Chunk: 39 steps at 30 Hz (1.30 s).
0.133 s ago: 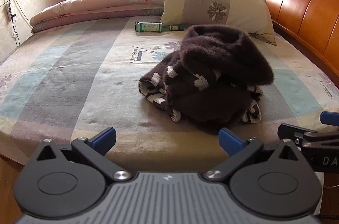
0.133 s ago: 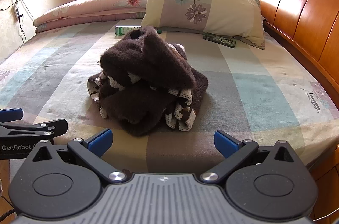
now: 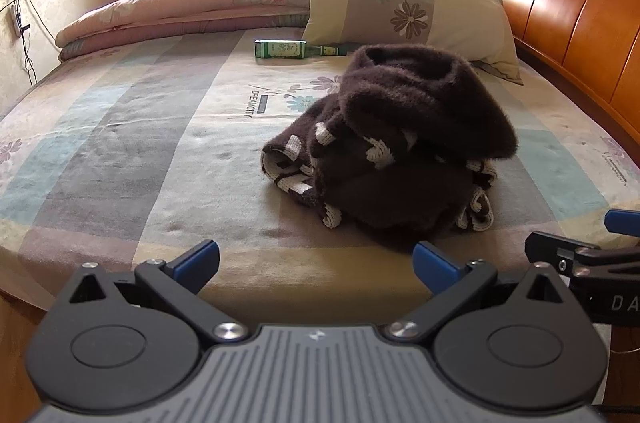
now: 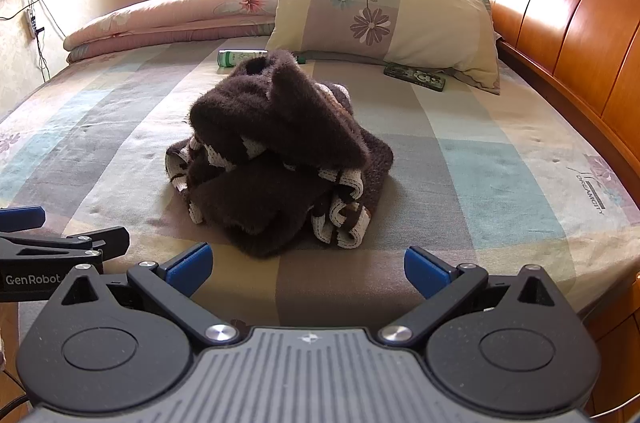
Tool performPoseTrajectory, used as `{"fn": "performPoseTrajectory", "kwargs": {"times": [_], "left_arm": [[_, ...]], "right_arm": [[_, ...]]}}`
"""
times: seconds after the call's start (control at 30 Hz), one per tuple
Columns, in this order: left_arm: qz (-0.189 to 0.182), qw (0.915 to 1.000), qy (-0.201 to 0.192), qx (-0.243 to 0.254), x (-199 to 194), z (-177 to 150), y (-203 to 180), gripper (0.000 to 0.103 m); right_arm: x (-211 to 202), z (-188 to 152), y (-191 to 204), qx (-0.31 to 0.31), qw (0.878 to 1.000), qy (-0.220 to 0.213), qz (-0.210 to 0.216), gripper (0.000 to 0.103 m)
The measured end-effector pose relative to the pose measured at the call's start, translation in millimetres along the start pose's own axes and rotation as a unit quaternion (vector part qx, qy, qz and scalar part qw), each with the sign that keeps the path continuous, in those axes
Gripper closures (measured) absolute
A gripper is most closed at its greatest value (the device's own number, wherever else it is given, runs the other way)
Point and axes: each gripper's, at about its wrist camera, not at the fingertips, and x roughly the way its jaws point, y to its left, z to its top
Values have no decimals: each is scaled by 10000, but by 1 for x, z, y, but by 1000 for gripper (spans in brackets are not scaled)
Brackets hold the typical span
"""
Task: Fold clothes
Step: 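Approach the crumpled brown sweater with both grippers open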
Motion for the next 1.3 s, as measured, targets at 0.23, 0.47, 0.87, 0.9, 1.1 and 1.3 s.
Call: {"fn": "performPoseTrajectory", "kwargs": {"times": [0.23,0.47,0.87,0.9,1.1,1.3], "left_arm": [[-23,10000,43,7,1,1,-2,1],[-56,9999,104,39,3,3,-2,1],[-43,9998,170,59,6,2,-2,1],[-43,9998,175,57,6,2,-2,1],[-37,9998,206,73,8,3,-4,1],[-41,9998,202,86,7,2,-4,1]], "right_arm": [[-3,-1,2,-15,10000,14,-3,0],[-1,0,0,-22,10000,16,0,0],[1,1,2,-42,10000,47,33,0],[2,0,2,-40,10000,53,36,0],[2,0,2,-36,10000,51,35,0],[4,0,1,-32,10000,66,56,0]]}}
